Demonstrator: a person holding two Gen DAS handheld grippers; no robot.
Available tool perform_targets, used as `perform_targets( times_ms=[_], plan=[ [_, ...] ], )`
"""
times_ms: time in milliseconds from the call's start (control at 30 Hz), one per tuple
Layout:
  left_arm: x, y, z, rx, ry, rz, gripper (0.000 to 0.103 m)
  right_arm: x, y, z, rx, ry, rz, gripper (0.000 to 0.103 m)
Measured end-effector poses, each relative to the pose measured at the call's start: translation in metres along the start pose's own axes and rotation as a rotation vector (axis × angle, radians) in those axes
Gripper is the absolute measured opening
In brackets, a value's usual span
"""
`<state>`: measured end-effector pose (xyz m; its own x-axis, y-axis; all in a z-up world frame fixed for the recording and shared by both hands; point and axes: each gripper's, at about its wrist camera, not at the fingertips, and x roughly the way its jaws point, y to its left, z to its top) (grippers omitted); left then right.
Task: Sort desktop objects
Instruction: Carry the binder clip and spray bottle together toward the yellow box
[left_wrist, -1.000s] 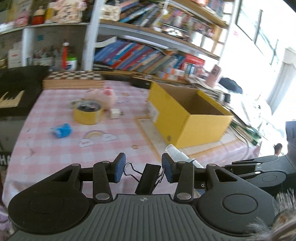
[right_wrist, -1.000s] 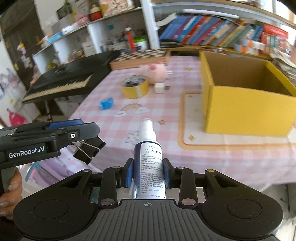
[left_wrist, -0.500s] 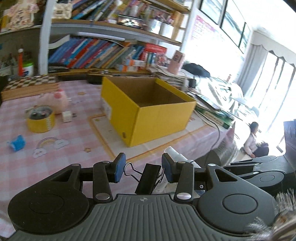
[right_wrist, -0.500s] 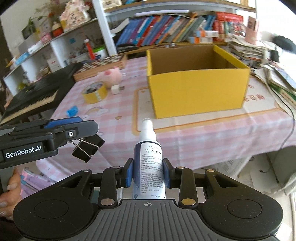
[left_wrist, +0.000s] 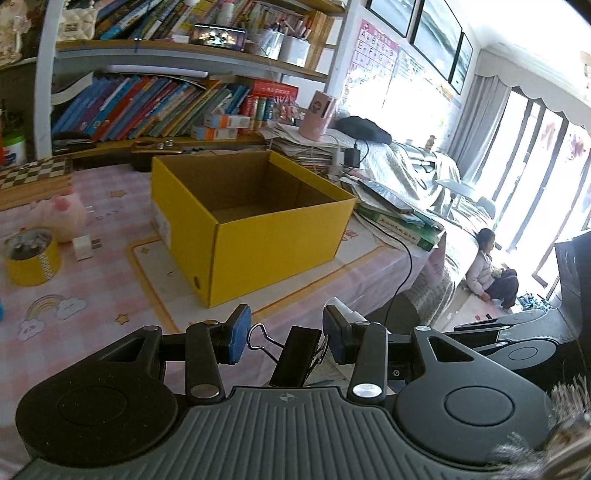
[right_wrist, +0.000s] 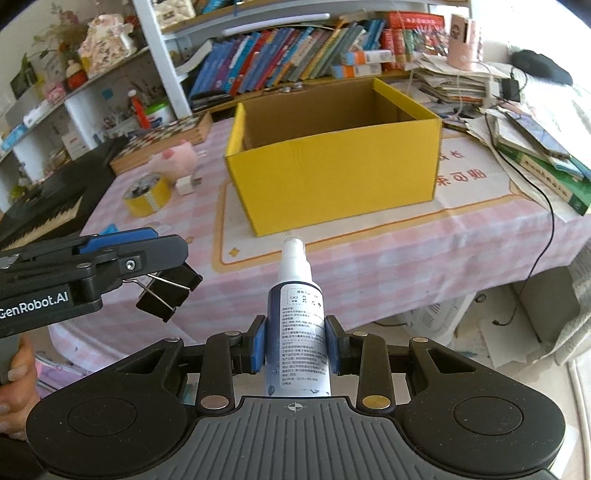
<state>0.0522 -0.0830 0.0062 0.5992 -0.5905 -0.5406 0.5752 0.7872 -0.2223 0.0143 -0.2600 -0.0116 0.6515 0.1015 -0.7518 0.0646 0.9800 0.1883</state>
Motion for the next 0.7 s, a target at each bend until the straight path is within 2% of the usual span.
perform_targets(
  times_ms=[433, 700],
  plan=[
    [0.041, -0.019, 0.020, -0.019, 0.014, -0.001, 0.040, 0.015, -0.036, 0.026, -0.028, 0.035, 0.007, 0.033],
    [0.059, -0.031, 0.046, -0.027, -0.031, 0.016, 0.040, 0.021, -0.058, 0.061, -0.076, -0.006, 0.053, 0.033]
  ],
)
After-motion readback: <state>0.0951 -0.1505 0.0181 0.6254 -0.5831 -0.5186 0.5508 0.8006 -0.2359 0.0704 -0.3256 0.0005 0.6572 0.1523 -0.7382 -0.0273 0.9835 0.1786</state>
